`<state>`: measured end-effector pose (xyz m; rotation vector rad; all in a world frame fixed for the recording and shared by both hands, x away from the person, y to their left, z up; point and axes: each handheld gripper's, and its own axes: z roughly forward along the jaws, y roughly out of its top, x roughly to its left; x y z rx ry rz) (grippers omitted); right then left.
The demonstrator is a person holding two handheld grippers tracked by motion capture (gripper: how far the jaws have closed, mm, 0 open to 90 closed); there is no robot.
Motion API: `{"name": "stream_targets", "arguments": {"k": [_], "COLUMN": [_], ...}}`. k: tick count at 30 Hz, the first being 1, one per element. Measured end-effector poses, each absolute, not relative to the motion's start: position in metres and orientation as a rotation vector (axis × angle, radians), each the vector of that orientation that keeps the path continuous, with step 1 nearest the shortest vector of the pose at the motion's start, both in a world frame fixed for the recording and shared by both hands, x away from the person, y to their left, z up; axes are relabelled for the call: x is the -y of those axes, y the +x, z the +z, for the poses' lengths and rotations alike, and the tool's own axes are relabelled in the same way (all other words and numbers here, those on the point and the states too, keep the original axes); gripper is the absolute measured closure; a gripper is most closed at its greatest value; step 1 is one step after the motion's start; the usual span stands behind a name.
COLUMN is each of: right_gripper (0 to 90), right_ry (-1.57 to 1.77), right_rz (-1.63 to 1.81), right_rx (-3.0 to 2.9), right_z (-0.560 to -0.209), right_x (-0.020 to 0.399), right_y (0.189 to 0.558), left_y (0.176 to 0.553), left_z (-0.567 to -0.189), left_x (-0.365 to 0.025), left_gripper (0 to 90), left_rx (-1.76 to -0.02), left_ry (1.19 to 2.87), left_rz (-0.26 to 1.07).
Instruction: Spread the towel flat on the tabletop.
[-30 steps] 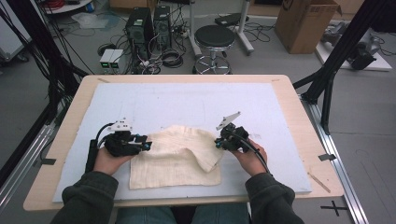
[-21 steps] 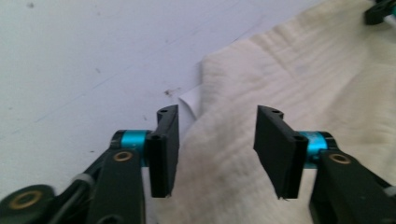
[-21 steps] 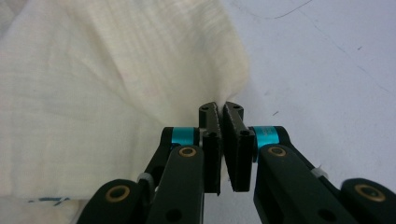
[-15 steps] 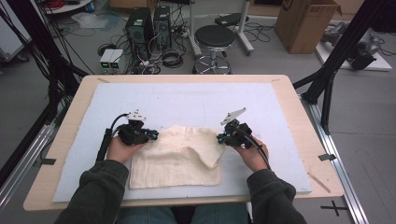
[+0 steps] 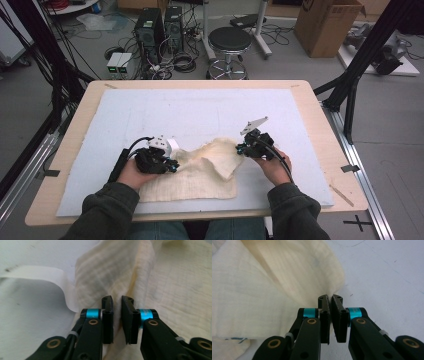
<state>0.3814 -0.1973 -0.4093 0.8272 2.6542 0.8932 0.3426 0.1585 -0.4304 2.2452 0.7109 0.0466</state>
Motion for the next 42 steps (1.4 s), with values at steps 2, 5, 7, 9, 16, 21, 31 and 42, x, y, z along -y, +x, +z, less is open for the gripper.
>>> {"name": "stream_targets", "arguments": {"k": [2, 5, 7, 9, 16, 21, 31, 42], "right_gripper": [85.6, 85.6, 85.6, 85.6, 85.0, 85.1, 85.1, 85.1], "right_ry": [0.824, 0.825, 0.831, 0.826, 0.839, 0.854, 0.849, 0.87], "right_rz": [0.887, 0.884, 0.876, 0.87, 0.869, 0.893, 0.848, 0.805], "right_rx": [-2.655, -2.659, -2.663, -2.666, -2.659, -2.649, -2.66, -2.654], "right_z": [-0.409, -0.41, -0.411, -0.412, -0.413, -0.411, -0.412, -0.414], "right_x": [0.198, 0.198, 0.198, 0.198, 0.202, 0.207, 0.212, 0.234], "right_y": [0.381, 0.381, 0.381, 0.381, 0.381, 0.381, 0.377, 0.365], "left_y": [0.345, 0.348, 0.353, 0.358, 0.361, 0.352, 0.346, 0.359], "left_z": [-0.429, -0.426, -0.425, -0.426, -0.435, -0.428, -0.428, -0.411], "left_x": [-0.162, -0.167, -0.17, -0.172, -0.165, -0.155, -0.144, -0.167], "left_gripper": [74.3, 74.4, 77.6, 82.3, 87.2, 88.0, 76.3, 74.6], "left_rx": [-0.732, -0.745, -0.767, -0.79, -0.787, -0.703, -0.661, -0.779], "left_ry": [2.214, 2.179, 2.158, 2.137, 2.193, 2.182, 2.193, 2.052], "left_rz": [0.042, 0.039, 0.036, 0.032, -0.075, -0.154, -0.19, -0.077]}}
